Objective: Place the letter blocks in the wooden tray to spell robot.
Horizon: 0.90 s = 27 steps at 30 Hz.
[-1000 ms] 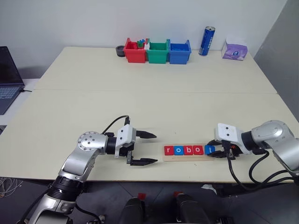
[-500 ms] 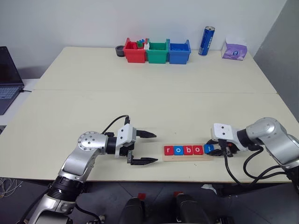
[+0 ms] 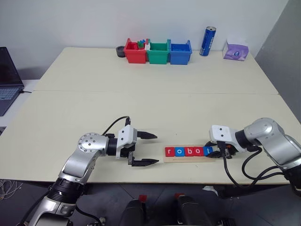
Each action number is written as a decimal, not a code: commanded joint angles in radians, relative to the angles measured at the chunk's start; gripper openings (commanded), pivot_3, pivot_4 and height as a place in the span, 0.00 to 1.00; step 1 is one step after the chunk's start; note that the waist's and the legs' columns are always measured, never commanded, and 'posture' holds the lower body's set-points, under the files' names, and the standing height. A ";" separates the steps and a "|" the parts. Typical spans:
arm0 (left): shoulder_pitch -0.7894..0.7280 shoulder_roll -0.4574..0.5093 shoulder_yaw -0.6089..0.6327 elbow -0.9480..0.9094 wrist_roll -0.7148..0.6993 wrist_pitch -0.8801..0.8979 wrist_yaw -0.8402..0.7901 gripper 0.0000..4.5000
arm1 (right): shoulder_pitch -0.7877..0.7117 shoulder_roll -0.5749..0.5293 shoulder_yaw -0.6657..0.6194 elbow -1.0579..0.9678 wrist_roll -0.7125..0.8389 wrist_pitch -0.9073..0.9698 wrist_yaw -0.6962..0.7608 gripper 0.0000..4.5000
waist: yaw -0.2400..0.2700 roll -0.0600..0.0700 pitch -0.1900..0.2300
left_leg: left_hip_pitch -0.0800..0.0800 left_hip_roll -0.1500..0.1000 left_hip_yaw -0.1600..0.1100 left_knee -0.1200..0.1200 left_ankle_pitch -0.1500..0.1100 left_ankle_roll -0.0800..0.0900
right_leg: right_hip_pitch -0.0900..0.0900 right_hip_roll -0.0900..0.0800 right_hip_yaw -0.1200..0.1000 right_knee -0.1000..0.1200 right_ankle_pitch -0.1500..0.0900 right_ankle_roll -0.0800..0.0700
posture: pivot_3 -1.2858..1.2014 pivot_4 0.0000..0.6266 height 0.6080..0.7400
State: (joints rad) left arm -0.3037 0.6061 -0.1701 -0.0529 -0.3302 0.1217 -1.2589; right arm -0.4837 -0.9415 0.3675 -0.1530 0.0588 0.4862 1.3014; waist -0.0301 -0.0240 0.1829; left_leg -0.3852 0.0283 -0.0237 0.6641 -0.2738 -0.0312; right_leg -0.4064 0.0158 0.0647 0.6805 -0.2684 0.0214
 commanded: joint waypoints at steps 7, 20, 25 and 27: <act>0.001 0.007 0.014 -0.035 -0.009 -0.019 0.002 1.00 | -0.031 0.000 -0.008 -0.017 -0.006 -0.001 0.016 0.65 | 0.000 0.000 0.000 | 0.000 0.000 0.000 0.000 0.000 0.000 | 0.000 0.000 0.000 0.000 0.000 0.000 | 0.52 0.24 1.00; 0.019 0.010 0.017 -0.042 -0.013 -0.020 0.010 1.00 | 0.091 -0.065 -0.250 -0.201 0.132 0.184 -0.082 0.92 | 0.004 0.000 0.000 | 0.000 0.000 -0.001 0.000 0.000 0.000 | 0.000 0.000 -0.001 0.000 0.001 -0.001 | 0.52 0.24 1.00; 0.014 0.014 0.020 -0.043 -0.017 -0.010 0.010 1.00 | 0.203 -0.078 -0.273 -0.243 0.096 0.145 -0.161 0.57 | 0.002 0.000 0.000 | -0.001 0.000 0.000 0.000 0.000 0.000 | 0.000 0.000 0.000 0.000 -0.001 0.001 | 0.52 0.24 1.00; 0.010 0.014 0.021 -0.040 -0.018 -0.008 0.010 1.00 | 0.228 -0.076 -0.266 -0.261 0.090 0.139 -0.184 0.41 | -0.003 0.000 0.000 | 0.000 0.000 0.000 0.000 0.000 0.000 | 0.000 0.000 0.000 0.000 -0.002 0.003 | 0.52 0.24 1.00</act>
State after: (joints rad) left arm -0.2860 0.6122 -0.1681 -0.0636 -0.3329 0.1111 -1.2521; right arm -0.2598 -1.0042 0.1330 -0.3707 0.1568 0.6438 1.1396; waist -0.0330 -0.0241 0.1828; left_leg -0.3846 0.0280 -0.0236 0.6641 -0.2738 -0.0313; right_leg -0.4062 0.0160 0.0654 0.6809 -0.2703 0.0246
